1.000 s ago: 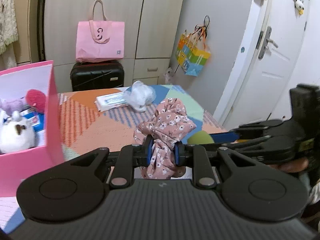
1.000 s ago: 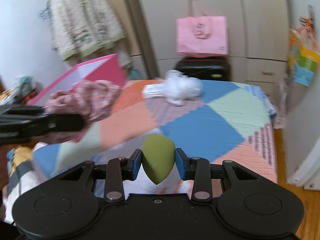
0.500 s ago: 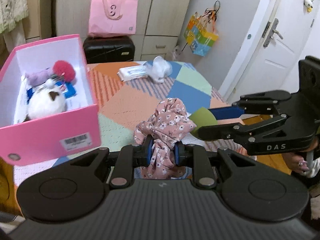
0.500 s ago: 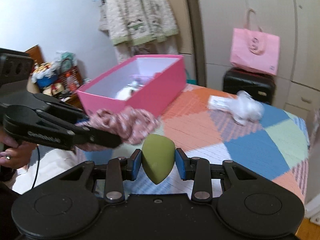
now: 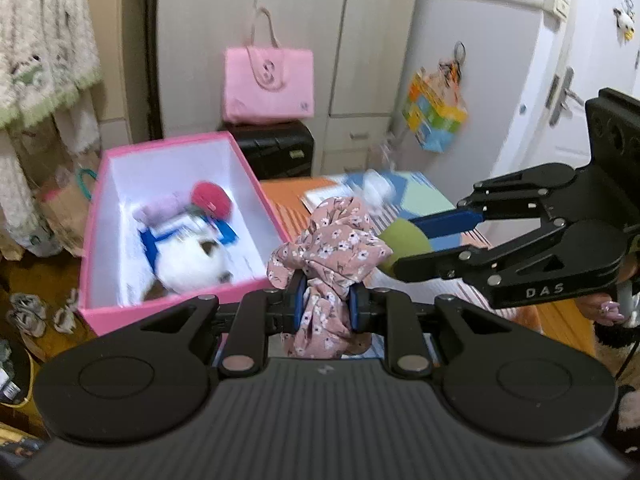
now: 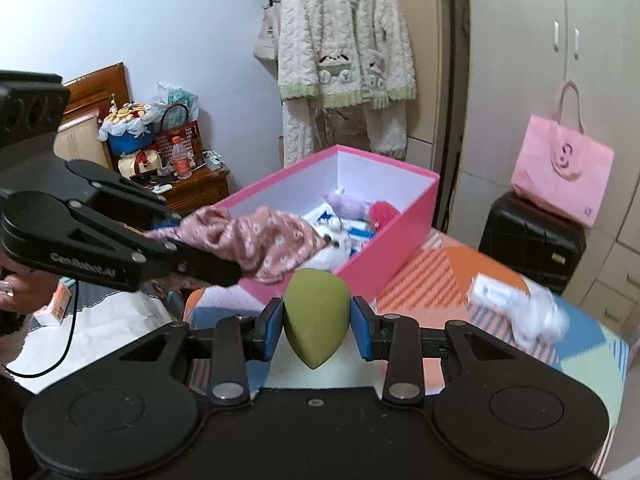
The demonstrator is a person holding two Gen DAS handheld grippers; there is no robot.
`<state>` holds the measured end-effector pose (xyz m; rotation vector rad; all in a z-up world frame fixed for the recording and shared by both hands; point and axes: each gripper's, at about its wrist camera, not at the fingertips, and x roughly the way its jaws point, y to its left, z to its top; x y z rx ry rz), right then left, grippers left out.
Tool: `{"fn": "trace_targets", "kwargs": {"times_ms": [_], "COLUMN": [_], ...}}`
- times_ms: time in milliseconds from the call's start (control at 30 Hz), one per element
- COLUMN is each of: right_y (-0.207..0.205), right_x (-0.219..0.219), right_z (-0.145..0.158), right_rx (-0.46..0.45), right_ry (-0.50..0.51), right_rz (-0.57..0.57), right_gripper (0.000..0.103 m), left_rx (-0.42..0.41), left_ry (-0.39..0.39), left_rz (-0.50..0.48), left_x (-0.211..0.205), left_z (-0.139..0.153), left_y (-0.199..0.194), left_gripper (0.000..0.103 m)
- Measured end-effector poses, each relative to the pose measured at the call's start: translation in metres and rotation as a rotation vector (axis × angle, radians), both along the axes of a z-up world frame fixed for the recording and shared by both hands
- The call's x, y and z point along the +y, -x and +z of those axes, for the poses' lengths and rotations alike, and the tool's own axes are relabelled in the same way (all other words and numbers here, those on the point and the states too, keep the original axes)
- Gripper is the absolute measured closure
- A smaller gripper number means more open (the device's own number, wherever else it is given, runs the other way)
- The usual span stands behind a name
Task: Organize soft objects
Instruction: 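Carry the scrunchie and green sponge over the pink box with both grippers, then open both grippers to drop the scrunchie and sponge into the box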
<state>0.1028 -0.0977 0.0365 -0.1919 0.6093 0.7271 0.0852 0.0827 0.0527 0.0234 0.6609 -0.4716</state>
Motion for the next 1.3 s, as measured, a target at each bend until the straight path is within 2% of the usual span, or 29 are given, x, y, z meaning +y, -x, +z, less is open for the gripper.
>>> {"fn": "trace_targets", "kwargs": {"times_ms": [300, 467, 567, 767, 900, 1033, 1300], "right_y": [-0.052, -0.092, -0.115, -0.150, -0.164, -0.175, -0.197], "right_x": [0.028, 0.043, 0.052, 0.075, 0.084, 0.097, 0.119], "right_z": [0.008, -0.001, -0.011, -0.033, -0.047, -0.054, -0.070], "right_rx": [-0.011, 0.021, 0.036, 0.021, -0.012, 0.000, -0.005], "right_ry": [-0.073, -0.092, -0.092, -0.028, 0.023, 0.045, 0.099], "right_rz": [0.008, -0.004, -0.002, 0.006, -0.003, 0.048, 0.097], "right_gripper": [0.061, 0.061, 0.061, 0.061, 0.061, 0.061, 0.061], "left_rx": [-0.039, -0.018, -0.005, 0.054, 0.055, 0.097, 0.107], "left_ry": [0.019, 0.040, 0.014, -0.064, -0.162, -0.170, -0.148], "left_rz": [0.066, 0.117, 0.172, 0.245, 0.283, 0.269, 0.287], "left_x": [0.022, 0.039, 0.045, 0.053, 0.055, 0.057, 0.061], "left_z": [0.005, -0.004, -0.012, -0.032, -0.045, -0.055, -0.065], "left_y": [-0.043, -0.078, -0.100, -0.137, -0.156, -0.171, -0.183], "left_gripper": [0.084, 0.084, 0.084, 0.081, 0.080, 0.080, 0.080]}}
